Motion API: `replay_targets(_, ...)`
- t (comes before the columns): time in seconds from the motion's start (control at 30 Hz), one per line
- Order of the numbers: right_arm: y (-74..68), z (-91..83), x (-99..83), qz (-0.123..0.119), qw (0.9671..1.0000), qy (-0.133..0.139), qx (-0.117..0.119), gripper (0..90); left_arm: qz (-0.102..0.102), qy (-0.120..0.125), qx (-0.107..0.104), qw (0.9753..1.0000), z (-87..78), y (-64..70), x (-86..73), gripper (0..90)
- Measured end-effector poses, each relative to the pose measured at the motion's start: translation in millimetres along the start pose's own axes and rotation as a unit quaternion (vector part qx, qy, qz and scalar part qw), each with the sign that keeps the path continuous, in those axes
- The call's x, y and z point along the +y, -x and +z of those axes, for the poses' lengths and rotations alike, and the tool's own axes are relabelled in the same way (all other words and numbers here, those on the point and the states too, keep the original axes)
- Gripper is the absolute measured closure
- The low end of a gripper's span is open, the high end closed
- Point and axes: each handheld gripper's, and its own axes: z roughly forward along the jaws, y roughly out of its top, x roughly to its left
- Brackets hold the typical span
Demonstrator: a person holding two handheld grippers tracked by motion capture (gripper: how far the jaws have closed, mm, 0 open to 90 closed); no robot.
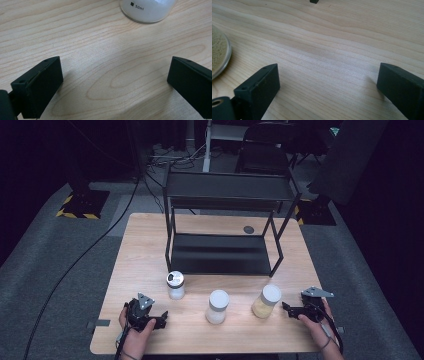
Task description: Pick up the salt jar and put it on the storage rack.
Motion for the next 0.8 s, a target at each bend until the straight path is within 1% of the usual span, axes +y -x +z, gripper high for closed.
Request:
replay_targets(0.27, 0.3, 0.1, 0.1, -0.001, 1.0000, 0.000, 0.000, 4.1, -0.002, 0.001, -0.002, 1.0000, -1.4, -1.0, -1.3, 0.9)
replay_targets(0.37, 1.3, 0.4, 0.3, -0.003, 1.0000, 0.000, 0.002, 4.0, -0.018, 0.010, -0.019, 0.9996, -4.8, -6.8, -2.1, 4.4)
replay_targets(0.43, 1.3, 0.4, 0.3, -0.003, 1.0000, 0.000, 0.002, 4.0, -0.023, 0.017, -0.026, 0.9993, -7.7, -8.7, -1.5, 3.9)
replay_targets(0.67, 1.2, 0.5, 0.4, -0.003, 1.0000, 0.000, 0.002, 4.0, -0.012, 0.027, -0.031, 0.9991, -16.8, -7.1, 5.0, 4.0)
replay_targets(0.77, 1.1, 0.5, 0.3, -0.004, 1.0000, 0.000, 0.002, 4.0, -0.007, 0.036, -0.031, 0.9988, -25.4, -3.3, 10.8, 4.0)
replay_targets(0.8, 1.1, 0.5, 0.4, -0.004, 1.0000, 0.000, 0.002, 4.0, -0.008, 0.038, -0.030, 0.9988, -27.9, -1.8, 12.1, 4.0)
